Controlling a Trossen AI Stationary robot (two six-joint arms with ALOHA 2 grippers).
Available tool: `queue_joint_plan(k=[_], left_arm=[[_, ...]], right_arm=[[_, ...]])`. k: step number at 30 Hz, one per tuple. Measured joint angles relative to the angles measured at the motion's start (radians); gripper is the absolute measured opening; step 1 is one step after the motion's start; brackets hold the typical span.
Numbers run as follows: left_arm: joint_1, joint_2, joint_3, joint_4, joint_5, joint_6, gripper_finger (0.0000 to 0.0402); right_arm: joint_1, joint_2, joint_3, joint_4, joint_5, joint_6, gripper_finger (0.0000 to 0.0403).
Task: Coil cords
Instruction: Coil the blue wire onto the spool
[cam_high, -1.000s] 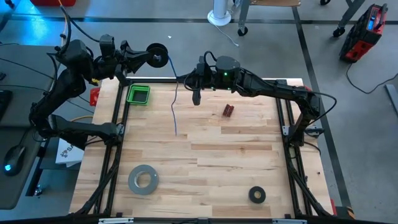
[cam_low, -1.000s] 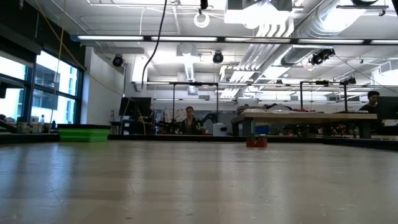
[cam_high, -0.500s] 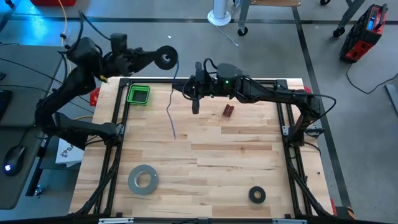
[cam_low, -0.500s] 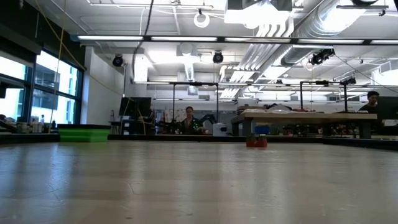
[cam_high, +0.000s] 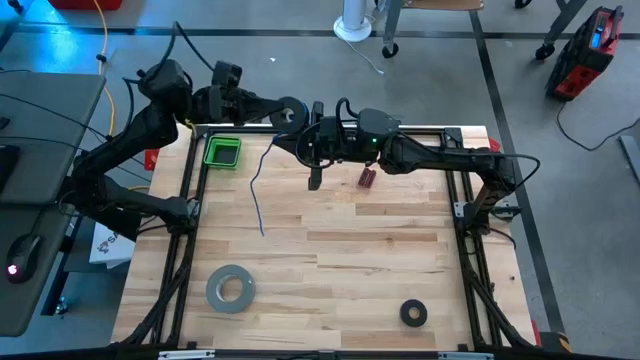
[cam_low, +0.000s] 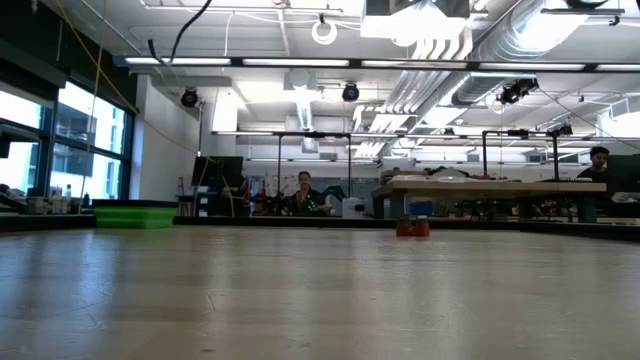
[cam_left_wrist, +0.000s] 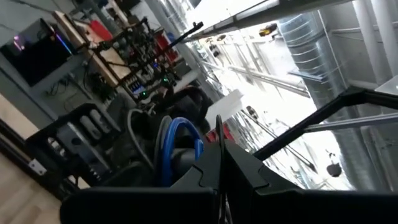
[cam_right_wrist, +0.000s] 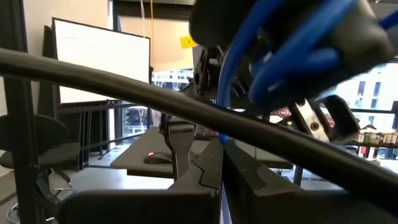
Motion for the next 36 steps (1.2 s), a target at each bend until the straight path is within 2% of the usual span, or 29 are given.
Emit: queue_joint_plan(k=[6, 11, 18, 20, 28, 36], left_arm=[[-0.009, 0.003, 0.0, 0.0, -0.001, -0.049, 0.0001], [-0.032, 0.005, 0.001, 0.005, 0.075, -0.113, 0.0001], [-0.073, 0.005, 0.001, -0.004, 0.065, -0.127, 0.0001], [-0.072, 0.005, 0.001, -0.021, 0.092, -0.14, 0.0001], [-0.066, -0.009, 0.001, -0.128, 0.244, -0.167, 0.0001], [-0.023, -0.069, -0.001, -0.36, 0.237, -0.066, 0.0]], right_arm=[[0.001, 0.0, 0.0, -0.005, 0.016, 0.0, 0.0], [-0.004, 0.0, 0.0, 0.051, 0.024, -0.016, 0.0], [-0.013, 0.0, 0.0, 0.082, 0.02, -0.019, 0.0], [-0.017, 0.0, 0.0, 0.082, 0.02, -0.019, 0.0], [-0.044, 0.0, 0.0, 0.084, 0.029, -0.019, 0.0], [-0.082, 0.0, 0.0, 0.055, -0.009, 0.002, 0.0]])
